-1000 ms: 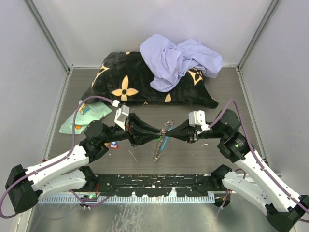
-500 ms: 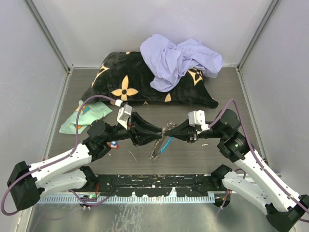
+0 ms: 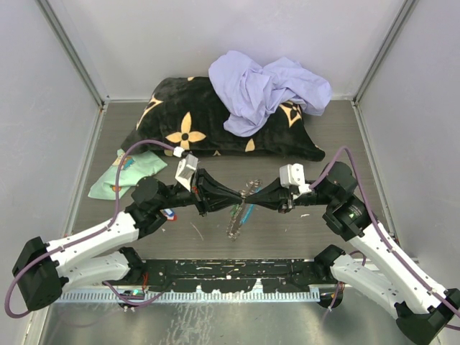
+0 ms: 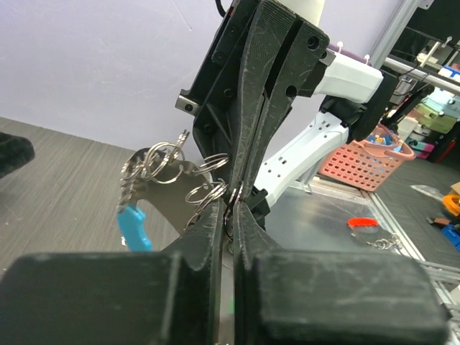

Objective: Remove the keys from the keyring
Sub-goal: Remove the key from the keyring.

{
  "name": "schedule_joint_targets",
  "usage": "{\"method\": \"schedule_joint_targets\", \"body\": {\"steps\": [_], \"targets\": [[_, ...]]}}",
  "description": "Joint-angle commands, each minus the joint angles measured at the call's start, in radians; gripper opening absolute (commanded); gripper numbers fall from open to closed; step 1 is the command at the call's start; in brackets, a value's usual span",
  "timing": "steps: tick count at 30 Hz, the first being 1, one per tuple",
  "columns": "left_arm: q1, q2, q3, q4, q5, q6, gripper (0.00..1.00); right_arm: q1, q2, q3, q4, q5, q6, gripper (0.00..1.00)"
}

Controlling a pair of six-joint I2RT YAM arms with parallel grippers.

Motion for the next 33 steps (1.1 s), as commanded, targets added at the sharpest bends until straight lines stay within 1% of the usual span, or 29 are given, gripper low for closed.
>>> {"method": "schedule_joint_targets", "body": {"steps": [1, 3, 7, 11, 15, 20, 33], "targets": [[0.004, -0.010, 0.057, 0.017, 0.041, 0.019, 0.00, 0.001, -0.002, 0.068, 0.054, -0.010, -0.003, 0.01], [0.004, -0.023, 0.066, -0.026, 0.046, 0.040, 0.00, 0.002, 0.000, 0.074, 0.033, -0.012, -0.018, 0.01], [0.004, -0.057, 0.124, -0.222, 0.055, 0.123, 0.00, 0.001, 0.014, 0.103, -0.050, -0.005, -0.066, 0.09], [0.004, -0.060, 0.198, -0.408, 0.079, 0.181, 0.00, 0.001, 0.036, 0.144, -0.123, 0.001, -0.111, 0.11], [0.001, -0.047, 0.268, -0.545, 0.085, 0.221, 0.00, 0.001, 0.055, 0.172, -0.153, 0.015, -0.126, 0.11], [-0.006, -0.038, 0.322, -0.664, 0.071, 0.257, 0.00, 0.002, 0.073, 0.196, -0.179, 0.024, -0.136, 0.14], [-0.031, -0.018, 0.428, -0.845, 0.015, 0.310, 0.00, 0.003, 0.100, 0.212, -0.181, 0.045, -0.099, 0.15]]}}
